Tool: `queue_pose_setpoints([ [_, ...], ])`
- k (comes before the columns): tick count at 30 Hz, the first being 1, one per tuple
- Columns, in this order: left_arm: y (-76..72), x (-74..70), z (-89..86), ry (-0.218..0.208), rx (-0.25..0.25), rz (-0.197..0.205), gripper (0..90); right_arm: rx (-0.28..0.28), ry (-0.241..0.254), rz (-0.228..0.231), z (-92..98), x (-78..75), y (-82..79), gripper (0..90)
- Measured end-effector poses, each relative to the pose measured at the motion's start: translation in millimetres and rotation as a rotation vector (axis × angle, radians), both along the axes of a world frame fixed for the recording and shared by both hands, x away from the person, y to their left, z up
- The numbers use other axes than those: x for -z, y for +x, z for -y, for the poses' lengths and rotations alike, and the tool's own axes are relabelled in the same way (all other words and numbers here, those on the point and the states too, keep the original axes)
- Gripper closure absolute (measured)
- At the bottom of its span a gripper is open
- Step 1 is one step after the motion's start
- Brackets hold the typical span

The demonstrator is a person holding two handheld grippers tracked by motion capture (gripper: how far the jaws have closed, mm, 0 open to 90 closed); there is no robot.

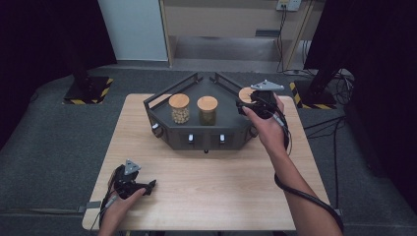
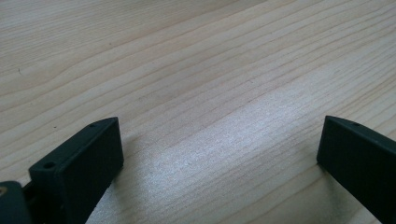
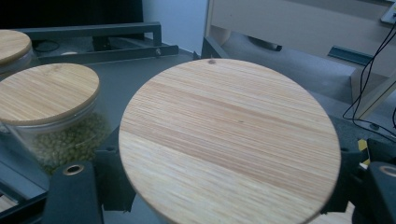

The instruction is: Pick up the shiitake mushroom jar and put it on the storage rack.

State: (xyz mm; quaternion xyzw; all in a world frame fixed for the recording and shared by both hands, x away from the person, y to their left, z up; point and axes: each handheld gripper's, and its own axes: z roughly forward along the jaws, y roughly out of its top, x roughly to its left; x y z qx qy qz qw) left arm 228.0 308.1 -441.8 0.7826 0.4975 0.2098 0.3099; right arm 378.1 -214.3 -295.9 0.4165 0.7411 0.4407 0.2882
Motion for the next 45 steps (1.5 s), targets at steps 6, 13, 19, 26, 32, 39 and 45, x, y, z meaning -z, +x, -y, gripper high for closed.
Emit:
queue_pose_setpoints([
  [6, 0.0, 0.0, 0.0, 0.000, 0.000, 0.000, 0.0, -0.002, 0.013, -0.014, -5.2, 3.6, 5.6, 25.5],
  [13, 0.0, -0.1, 0.0, 0.000, 0.000, 0.000, 0.0, -0.004, 0.020, -0.033, -12.7, 10.4, 13.5, 25.5],
  [19, 0.0, 0.1, 0.0, -0.001, 0.000, 0.001, 0.0, 0.004, 0.005, -0.047, -22.1, 9.9, 23.1, 25.5],
  [26, 0.0, 0.1, 0.0, -0.001, -0.001, 0.001, 0.0, -0.001, 0.007, -0.055, -27.4, 9.0, 27.1, 25.5],
  [32, 0.0, 0.1, 0.0, -0.001, -0.001, 0.000, 0.0, 0.001, 0.011, -0.060, -27.5, 10.7, 28.1, 25.5],
  [39, 0.0, 0.2, 0.0, -0.001, -0.001, 0.001, 0.0, 0.000, 0.014, -0.072, -26.8, 16.7, 29.5, 25.5],
  [45, -0.1, 0.2, 0.1, -0.001, -0.001, 0.001, 0.0, -0.001, 0.024, -0.080, -26.3, 19.1, 29.7, 25.5],
])
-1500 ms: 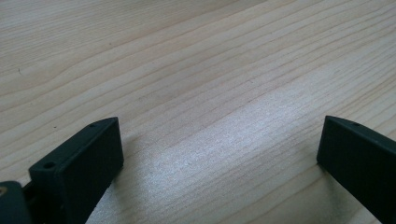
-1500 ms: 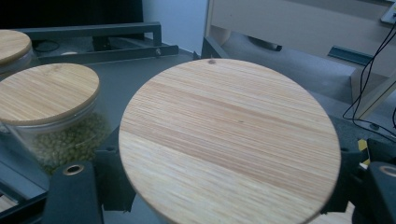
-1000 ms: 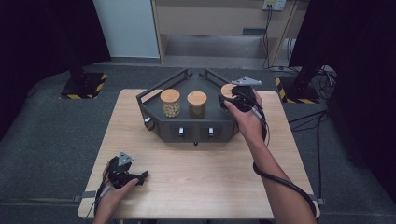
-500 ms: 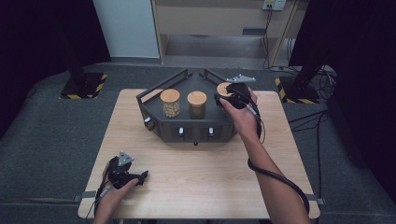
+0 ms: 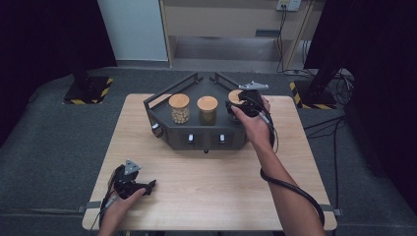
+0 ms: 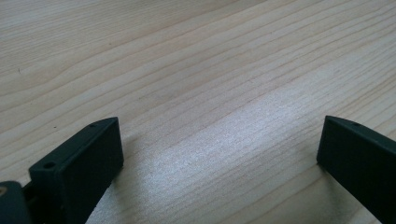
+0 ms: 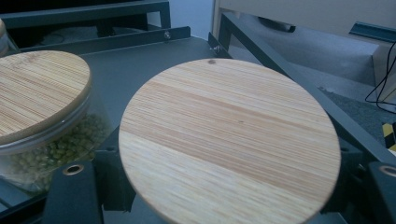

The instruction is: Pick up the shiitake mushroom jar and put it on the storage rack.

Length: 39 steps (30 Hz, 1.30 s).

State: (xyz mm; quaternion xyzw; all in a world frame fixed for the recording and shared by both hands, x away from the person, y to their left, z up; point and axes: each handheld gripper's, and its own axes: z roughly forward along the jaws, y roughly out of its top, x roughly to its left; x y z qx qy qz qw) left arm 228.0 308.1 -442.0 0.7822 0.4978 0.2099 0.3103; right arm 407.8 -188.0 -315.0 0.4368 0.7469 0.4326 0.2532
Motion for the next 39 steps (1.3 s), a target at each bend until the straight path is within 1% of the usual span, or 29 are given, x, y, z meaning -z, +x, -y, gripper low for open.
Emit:
queue_pose_setpoints([
  [6, 0.0, 0.0, 0.0, 0.000, 0.000, 0.000, 0.0, -0.001, 0.003, -0.001, 0.8, 1.9, -0.3, 25.5],
  [8, 0.0, 0.0, 0.0, 0.000, 0.000, 0.000, 0.0, -0.003, 0.017, -0.007, 2.3, 3.7, 0.2, 25.5],
  [20, 0.1, -0.2, -0.1, 0.001, 0.001, -0.001, 0.0, -0.008, 0.011, -0.013, 1.5, 9.4, 0.6, 25.5],
  [25, 0.1, -0.2, -0.1, 0.001, 0.001, -0.001, 0.0, -0.003, 0.018, -0.022, 2.2, 12.0, 1.1, 25.5],
  [28, 0.1, -0.2, -0.1, 0.001, 0.001, -0.001, 0.0, -0.001, 0.030, -0.024, 3.8, 14.5, 1.8, 25.5],
  [39, 0.0, -0.2, 0.0, 0.001, 0.001, -0.001, 0.0, 0.000, 0.031, -0.018, 3.8, 16.5, 1.3, 25.4],
])
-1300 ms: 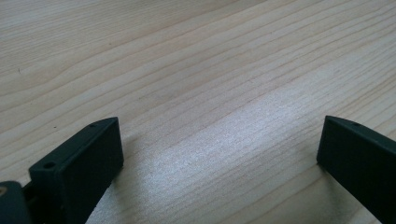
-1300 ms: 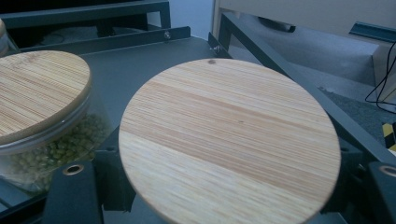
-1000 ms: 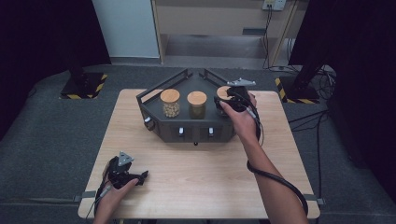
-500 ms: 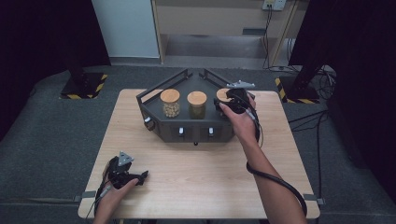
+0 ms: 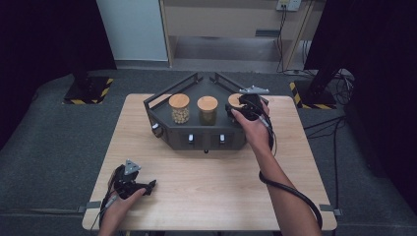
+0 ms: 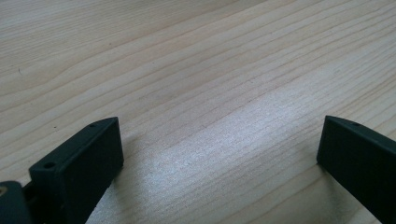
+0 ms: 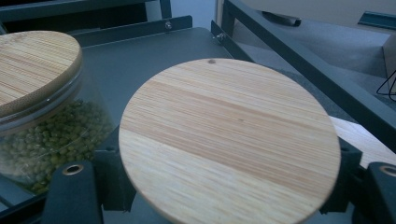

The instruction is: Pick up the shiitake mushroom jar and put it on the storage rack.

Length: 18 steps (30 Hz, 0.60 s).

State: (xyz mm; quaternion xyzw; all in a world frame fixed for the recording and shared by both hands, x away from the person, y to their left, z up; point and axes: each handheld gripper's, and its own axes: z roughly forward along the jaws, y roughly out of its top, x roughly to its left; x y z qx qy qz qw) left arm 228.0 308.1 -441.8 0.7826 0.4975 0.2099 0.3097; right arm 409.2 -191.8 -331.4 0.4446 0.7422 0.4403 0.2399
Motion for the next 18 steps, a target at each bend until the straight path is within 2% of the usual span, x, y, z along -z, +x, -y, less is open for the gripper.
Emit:
queue_pose_setpoints([
  [12, 0.1, 0.0, -0.1, 0.000, 0.000, 0.000, 0.0, 0.002, 0.017, -0.002, 1.5, 2.7, 0.0, 24.2],
  [15, 0.1, 0.0, -0.1, 0.000, 0.000, 0.000, 0.0, -0.012, 0.028, -0.012, 4.9, 2.7, 1.4, 15.3],
  [18, 0.1, 0.0, -0.1, 0.000, 0.000, 0.000, 0.0, -0.019, 0.011, 0.002, 6.4, 3.3, -3.1, 9.1],
])
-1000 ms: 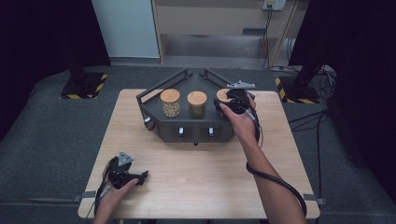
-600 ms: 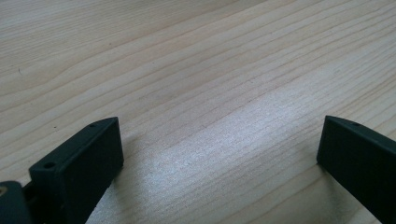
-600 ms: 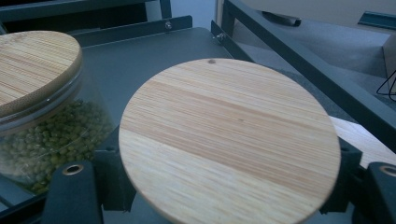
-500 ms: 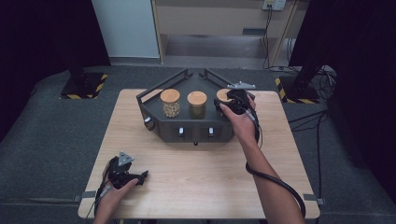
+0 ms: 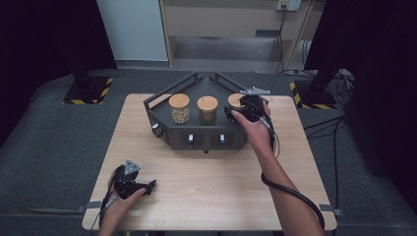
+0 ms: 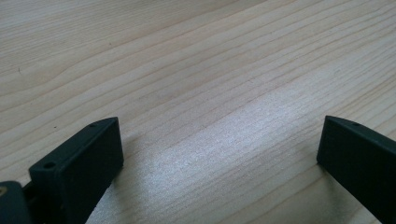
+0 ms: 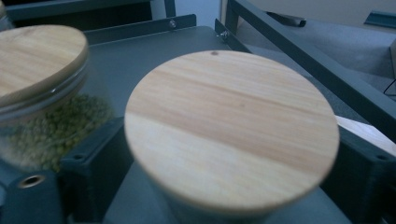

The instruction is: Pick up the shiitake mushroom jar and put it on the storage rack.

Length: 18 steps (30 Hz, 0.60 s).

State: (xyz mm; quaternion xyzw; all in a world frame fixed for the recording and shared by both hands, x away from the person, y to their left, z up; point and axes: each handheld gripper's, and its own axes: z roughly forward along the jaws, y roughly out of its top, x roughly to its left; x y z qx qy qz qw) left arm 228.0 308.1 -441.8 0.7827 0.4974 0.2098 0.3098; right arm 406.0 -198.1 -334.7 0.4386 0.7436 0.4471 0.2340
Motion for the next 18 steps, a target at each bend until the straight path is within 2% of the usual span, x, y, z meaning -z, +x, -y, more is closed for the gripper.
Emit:
queue_pose_setpoints([
  [3, 0.0, 0.0, 0.0, 0.000, 0.000, 0.000, 0.0, -0.009, -0.009, 0.013, 4.7, 1.2, -7.9, 5.9],
  [7, 0.0, 0.0, 0.0, 0.000, 0.000, 0.000, 0.0, -0.005, 0.005, 0.036, 15.0, -0.1, -18.6, 3.8],
  [18, 0.0, 0.0, 0.0, 0.000, 0.000, 0.000, 0.0, -0.015, 0.040, 0.041, 39.5, 0.1, -38.8, 2.4],
])
